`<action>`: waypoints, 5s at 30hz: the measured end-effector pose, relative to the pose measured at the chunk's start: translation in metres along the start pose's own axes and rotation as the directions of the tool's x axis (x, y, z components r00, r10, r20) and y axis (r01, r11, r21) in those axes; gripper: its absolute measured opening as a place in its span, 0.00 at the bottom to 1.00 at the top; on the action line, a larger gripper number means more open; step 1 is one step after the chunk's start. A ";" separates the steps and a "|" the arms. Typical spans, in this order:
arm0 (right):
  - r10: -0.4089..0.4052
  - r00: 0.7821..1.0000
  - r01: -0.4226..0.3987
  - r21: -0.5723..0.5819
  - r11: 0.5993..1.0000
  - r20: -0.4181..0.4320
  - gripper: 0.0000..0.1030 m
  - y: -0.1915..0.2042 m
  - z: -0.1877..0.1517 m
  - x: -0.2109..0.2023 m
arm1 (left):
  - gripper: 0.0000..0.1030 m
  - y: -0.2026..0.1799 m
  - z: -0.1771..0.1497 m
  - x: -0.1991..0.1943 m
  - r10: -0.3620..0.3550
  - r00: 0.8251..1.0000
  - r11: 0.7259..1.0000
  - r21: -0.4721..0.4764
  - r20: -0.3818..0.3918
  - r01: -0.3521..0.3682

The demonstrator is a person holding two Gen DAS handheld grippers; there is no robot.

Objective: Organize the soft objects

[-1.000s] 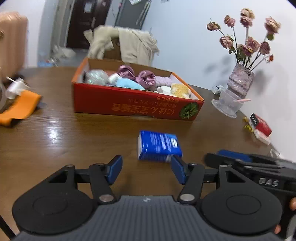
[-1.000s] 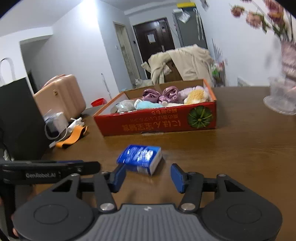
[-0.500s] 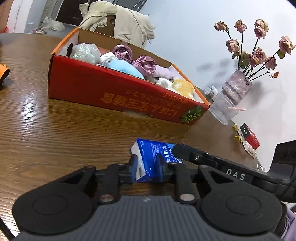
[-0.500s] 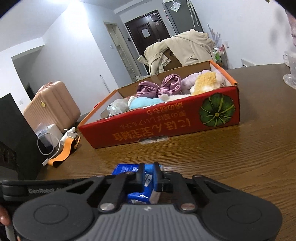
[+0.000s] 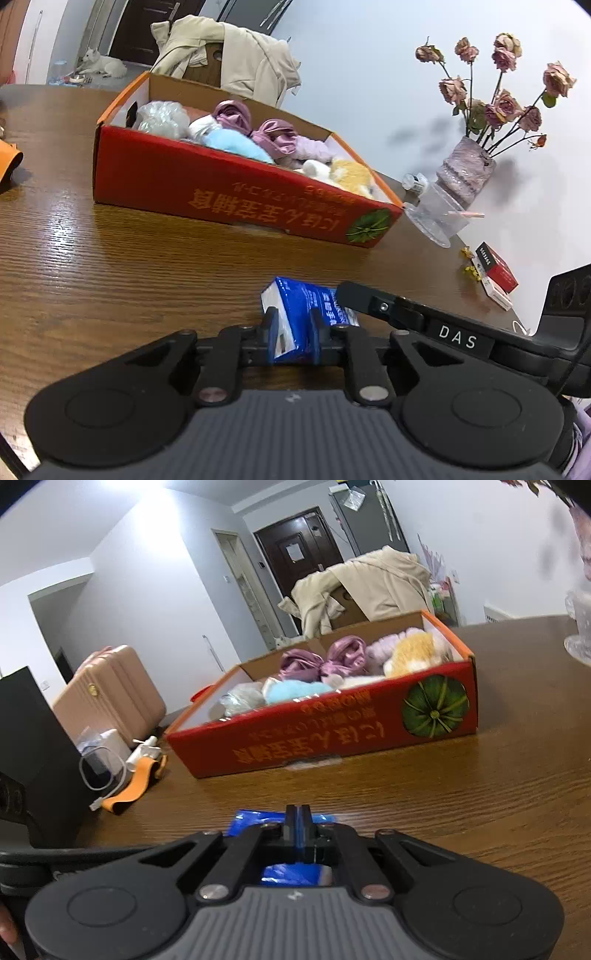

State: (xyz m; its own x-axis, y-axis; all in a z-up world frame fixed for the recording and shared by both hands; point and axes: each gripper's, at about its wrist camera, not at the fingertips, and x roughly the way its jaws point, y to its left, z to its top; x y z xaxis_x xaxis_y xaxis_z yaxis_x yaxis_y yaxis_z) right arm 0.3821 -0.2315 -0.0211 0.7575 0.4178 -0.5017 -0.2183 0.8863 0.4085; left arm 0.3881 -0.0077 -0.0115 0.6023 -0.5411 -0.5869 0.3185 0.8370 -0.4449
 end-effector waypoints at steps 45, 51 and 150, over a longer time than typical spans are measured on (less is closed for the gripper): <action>-0.056 0.987 0.053 0.022 0.998 0.153 0.16 -0.030 0.133 0.023 | 0.24 -0.022 0.137 0.053 -0.031 0.996 0.998 -0.044 0.087 0.034; -0.213 0.977 0.214 -0.049 0.976 0.028 0.09 -0.058 0.156 0.134 | 0.21 0.011 0.169 0.148 0.111 0.993 0.993 -0.024 -0.028 -0.112; -0.164 0.906 0.253 -0.186 0.949 0.391 1.00 0.106 -0.194 -0.311 | 1.00 -0.134 -0.240 -0.286 0.346 0.707 0.839 0.133 0.616 -0.527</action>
State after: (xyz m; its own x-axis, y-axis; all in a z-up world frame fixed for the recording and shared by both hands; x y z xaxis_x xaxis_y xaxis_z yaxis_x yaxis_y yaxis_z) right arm 0.0036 -0.2289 0.0304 0.9624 0.1548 -0.2231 -0.1307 0.9843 0.1190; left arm -0.0029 0.0155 0.0535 0.9874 -0.0431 -0.1521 0.0476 0.9985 0.0261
